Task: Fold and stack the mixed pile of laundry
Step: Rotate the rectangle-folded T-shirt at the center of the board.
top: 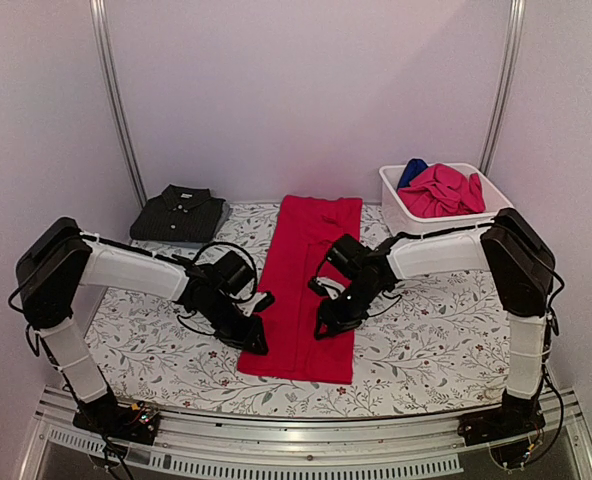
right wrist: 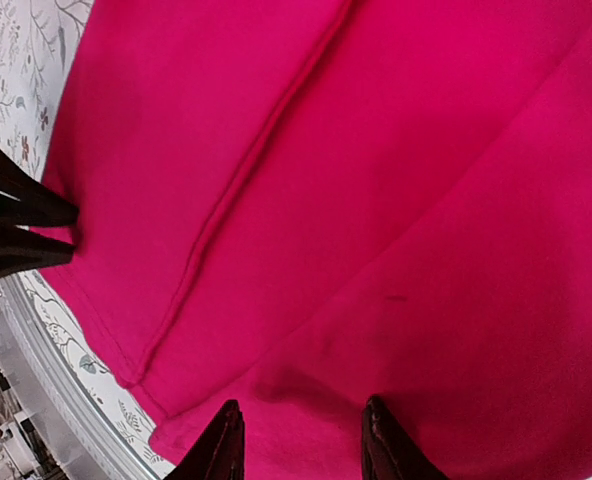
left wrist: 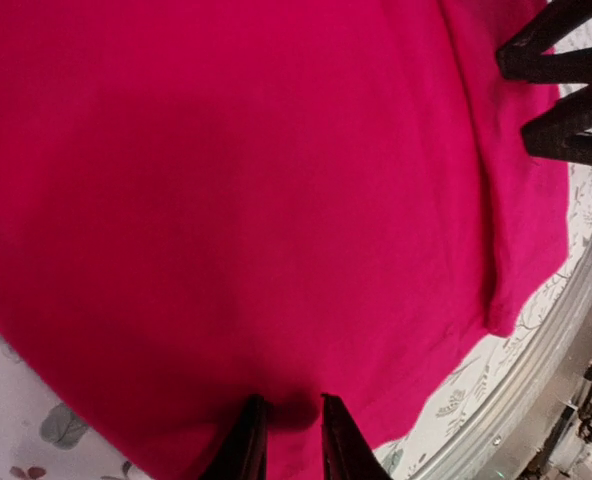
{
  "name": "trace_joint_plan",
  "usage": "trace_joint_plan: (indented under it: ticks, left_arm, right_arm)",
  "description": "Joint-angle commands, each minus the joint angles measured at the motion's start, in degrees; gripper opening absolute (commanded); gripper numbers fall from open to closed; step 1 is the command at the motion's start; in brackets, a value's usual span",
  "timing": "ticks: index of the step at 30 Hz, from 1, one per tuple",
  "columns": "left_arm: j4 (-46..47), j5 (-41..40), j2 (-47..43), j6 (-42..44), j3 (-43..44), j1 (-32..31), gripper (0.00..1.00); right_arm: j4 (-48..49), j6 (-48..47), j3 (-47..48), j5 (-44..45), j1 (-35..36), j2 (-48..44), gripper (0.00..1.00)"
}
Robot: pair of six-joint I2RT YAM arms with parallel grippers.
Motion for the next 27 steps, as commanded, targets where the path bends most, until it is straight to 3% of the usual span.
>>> trace_joint_plan:
  ticks: [1,5,10,15,21,27]
  left_arm:
    - [0.9,3.0,3.9,1.7,2.1,-5.1,0.18]
    - [-0.6,4.8,7.5,2.4,5.6,-9.3,0.12]
    - [-1.4,3.2,3.7,0.5,4.4,-9.8,0.12]
    - [-3.6,-1.5,-6.1,-2.7,1.2,-8.4,0.25]
    - [-0.7,-1.4,-16.5,-10.9,-8.4,-4.8,0.31]
    - [5.4,2.9,-18.9,-17.3,-16.4,-2.5,0.30]
  right_arm:
    - [1.2,-0.2,-5.2,0.6,-0.2,0.5,0.39]
    - [0.0,-2.2,-9.6,4.0,-0.2,-1.0,0.39]
    - [0.1,-2.1,-10.3,1.0,-0.1,-5.3,0.40]
    - [-2.1,1.1,-8.5,-0.9,-0.1,-12.2,0.44]
    - [1.4,14.3,-19.3,-4.5,-0.1,-22.2,0.45]
    - [6.7,23.4,-31.0,-4.8,0.3,-27.4,0.44]
